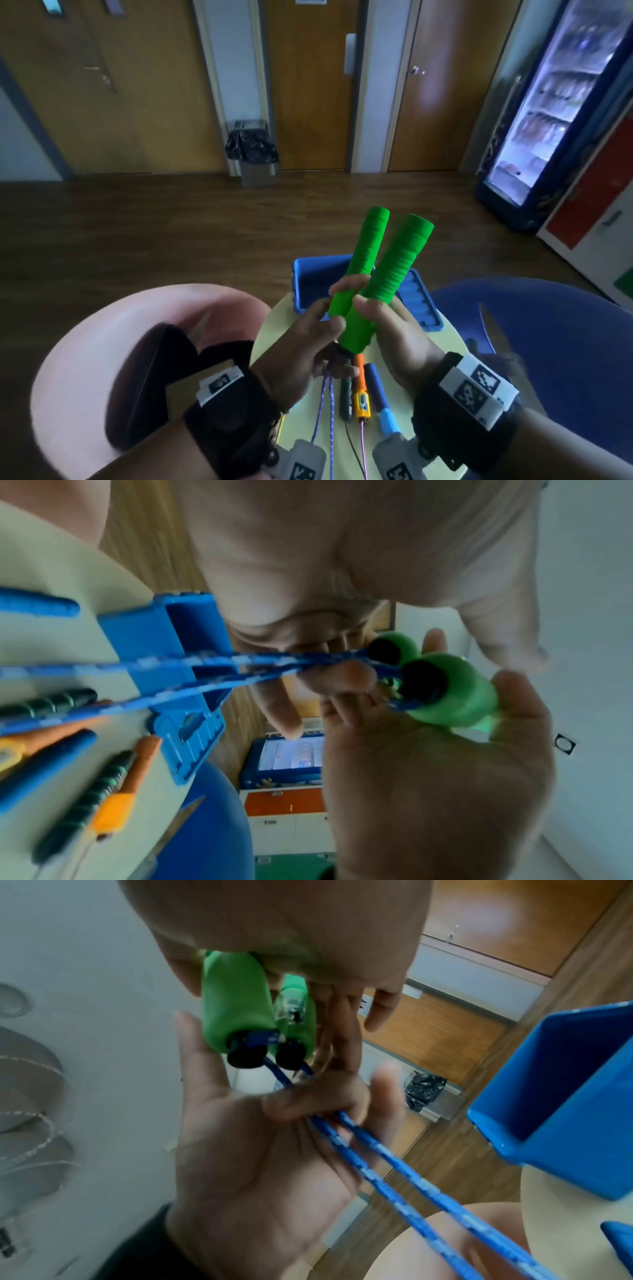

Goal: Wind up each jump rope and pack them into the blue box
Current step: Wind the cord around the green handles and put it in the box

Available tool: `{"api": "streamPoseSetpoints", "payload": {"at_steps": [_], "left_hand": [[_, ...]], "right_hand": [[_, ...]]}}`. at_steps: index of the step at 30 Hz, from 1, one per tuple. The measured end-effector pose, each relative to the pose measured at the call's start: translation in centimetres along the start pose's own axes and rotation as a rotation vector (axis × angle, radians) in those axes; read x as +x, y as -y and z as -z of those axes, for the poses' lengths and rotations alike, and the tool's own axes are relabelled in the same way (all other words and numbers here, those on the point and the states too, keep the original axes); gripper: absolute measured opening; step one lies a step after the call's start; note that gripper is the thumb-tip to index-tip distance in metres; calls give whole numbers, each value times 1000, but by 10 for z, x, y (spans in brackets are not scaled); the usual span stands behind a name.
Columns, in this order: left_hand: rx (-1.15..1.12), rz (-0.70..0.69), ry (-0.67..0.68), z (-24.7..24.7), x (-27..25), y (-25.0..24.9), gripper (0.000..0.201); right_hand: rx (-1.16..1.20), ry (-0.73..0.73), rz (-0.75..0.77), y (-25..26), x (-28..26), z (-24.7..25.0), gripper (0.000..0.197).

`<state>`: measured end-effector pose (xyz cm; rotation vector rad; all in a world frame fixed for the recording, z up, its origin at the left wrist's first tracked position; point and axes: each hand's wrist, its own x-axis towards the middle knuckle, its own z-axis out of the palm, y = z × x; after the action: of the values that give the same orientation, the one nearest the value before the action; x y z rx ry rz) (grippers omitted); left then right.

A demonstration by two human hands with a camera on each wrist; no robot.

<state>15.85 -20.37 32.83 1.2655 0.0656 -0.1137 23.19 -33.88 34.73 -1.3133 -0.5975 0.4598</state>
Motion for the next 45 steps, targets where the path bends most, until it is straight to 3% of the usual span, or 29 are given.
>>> {"api": "streamPoseSetpoints", "payload": {"at_steps": [3,11,13,17,20,24,26,29,31,33,35,38,40,43,45], "left_hand": [[-74,-21,-48,-14,4,-3,68],[-97,-93,-265,-35,4,1,28],[-96,-109,-287,-43,1,5,27],[-87,-117,-283,-71,-2,14,36],[-78,-94,-274,-101,2,28,38],[-17,-58,-273,-144,11,52,61],[-5,-45,-268,-163,16,65,55],[-10,-43,-278,-189,19,77,39],[-3,-40,-303,-200,20,80,29],[23,-14,-343,-204,21,82,28],[49,24,-377,-203,20,81,34],[121,66,-293,-206,16,72,24],[200,114,-203,-210,16,66,18],[284,213,-94,-211,18,64,30],[321,253,-83,-213,20,62,35]], "right_hand": [[-53,-8,24,1,-4,0,45],[-11,14,38,4,-16,18,92],[40,-29,43,7,-21,28,98],[122,-71,-49,13,-31,57,69],[167,-55,-86,9,-47,83,79],[134,-10,-119,9,-74,117,77],[117,-2,-133,10,-86,134,71],[105,18,-143,16,-103,158,85],[102,-39,-145,19,-110,178,83],[-29,-210,-134,25,-113,202,92],[-319,-291,-26,36,-116,228,99],[-999,-39,350,50,-123,256,102],[-1357,164,501,54,-126,259,107],[-1655,383,523,52,-126,251,102],[-1690,451,487,45,-125,247,79]]}}
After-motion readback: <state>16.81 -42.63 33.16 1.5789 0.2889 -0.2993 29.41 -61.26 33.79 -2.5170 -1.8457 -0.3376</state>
